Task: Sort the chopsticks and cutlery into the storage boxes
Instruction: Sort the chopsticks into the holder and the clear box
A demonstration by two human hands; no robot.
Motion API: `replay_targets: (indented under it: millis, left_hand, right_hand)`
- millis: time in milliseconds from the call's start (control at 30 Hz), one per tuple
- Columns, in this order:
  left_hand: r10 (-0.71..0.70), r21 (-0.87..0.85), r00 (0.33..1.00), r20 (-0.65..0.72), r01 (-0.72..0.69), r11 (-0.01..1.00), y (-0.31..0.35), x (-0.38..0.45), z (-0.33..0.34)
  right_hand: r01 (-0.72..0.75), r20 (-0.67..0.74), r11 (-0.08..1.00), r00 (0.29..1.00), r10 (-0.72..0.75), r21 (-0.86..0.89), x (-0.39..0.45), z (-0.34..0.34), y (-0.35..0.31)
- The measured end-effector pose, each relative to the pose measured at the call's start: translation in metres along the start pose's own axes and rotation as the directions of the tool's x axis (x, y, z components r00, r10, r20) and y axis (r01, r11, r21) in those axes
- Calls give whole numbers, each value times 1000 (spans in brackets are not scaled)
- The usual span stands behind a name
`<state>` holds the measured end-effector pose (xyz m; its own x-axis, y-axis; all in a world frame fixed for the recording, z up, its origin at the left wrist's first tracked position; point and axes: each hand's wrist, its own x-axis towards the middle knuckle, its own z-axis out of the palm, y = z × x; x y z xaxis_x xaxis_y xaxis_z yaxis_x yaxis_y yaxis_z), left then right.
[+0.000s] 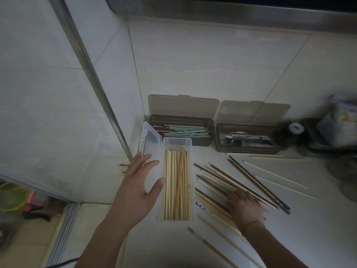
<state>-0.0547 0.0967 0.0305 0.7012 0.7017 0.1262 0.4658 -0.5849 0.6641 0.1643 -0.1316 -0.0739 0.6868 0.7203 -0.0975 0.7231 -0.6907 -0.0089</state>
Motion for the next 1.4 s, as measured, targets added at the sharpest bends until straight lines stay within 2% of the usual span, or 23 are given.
replay_targets:
  millis: [167, 233, 300, 367, 467, 533, 600, 667, 733, 800, 900, 967, 1033, 1133, 1200, 1233, 1300, 1367, 1400]
  left_hand:
    - [-6, 2, 1000, 0, 6, 1000, 0, 0, 0]
    - [-8, 4, 1000, 3, 8, 1000, -1, 0, -1]
    - [-7, 3, 1000, 6, 7, 1000, -2, -1, -1]
    - [-3, -3, 1000, 7, 3, 1000, -2, -1, 0]
    - [2, -3, 1000, 9, -2, 1000, -2, -1, -1]
    - [8, -14, 1000, 7, -8, 1000, -2, 0, 0]
    - [12, -25, 1000, 0, -12, 1000, -2, 0, 0]
    - [15, -39, 1000, -6, -16, 999, -1, 0, 0]
    - [17, -45, 1000, -11, -17, 999, -2, 0, 0]
    - [18, -41, 1000, -15, -19, 999, -3, 0, 0]
    - [20, -37, 999, -27, -21, 999, -5, 0, 1]
    - [19, -36, 999, -29, -20, 999, -5, -1, 2]
    - [18, -35, 999, -32, -19, 999, -6, -1, 2]
    - [12, -33, 999, -31, -13, 999, -6, 0, 2]
    - [5, -34, 999, -32, -6, 999, -6, 1, 1]
    - [6, -32, 999, -34, -7, 999, -6, 1, 1]
    - [12, -27, 999, -35, -13, 1000, -5, 1, 0]
    - [6, -30, 1000, -29, -7, 1000, -5, 1, 0]
    - [3, -31, 1000, -28, -4, 1000, -6, 0, 0]
  right_hand:
    - [-61, 85, 997, 994, 64, -36, 6, -3, -2]
    - [-105, 44, 983, 994, 99, 152, 11, -18, -10]
    - [-118, -1, 896, 991, 131, 428, 16, -38, -21]
    - [-31, -109, 805, 987, 118, 592, 22, -59, -36]
    - [182, -325, 709, 943, 71, 681, 33, -85, -67]
    - [242, -353, 681, 935, 26, 691, 39, -91, -92]
    - [295, -364, 755, 928, -81, 585, 43, -84, -113]
    - [376, -359, 837, 903, -235, 398, 45, -67, -127]
    - [382, -210, 892, 918, -336, 241, 46, -48, -134]
    - [361, 11, 925, 931, -365, 116, 46, -36, -137]
    - [435, 230, 893, 886, -404, -110, 45, -34, -140]
    - [508, 323, 841, 841, -435, -189, 45, -34, -141]
    - [550, 366, 808, 811, -456, -213, 45, -37, -142]
    - [552, 377, 817, 801, -464, -167, 43, -40, -139]
    - [549, 300, 834, 805, -512, -51, 37, -42, -132]
    - [560, 209, 827, 805, -556, 43, 35, -44, -125]
    - [609, -97, 753, 789, -606, 248, 31, -47, -106]
    - [611, -389, 710, 785, -483, 350, 34, -46, -77]
    - [551, -436, 748, 814, -384, 369, 37, -44, -60]
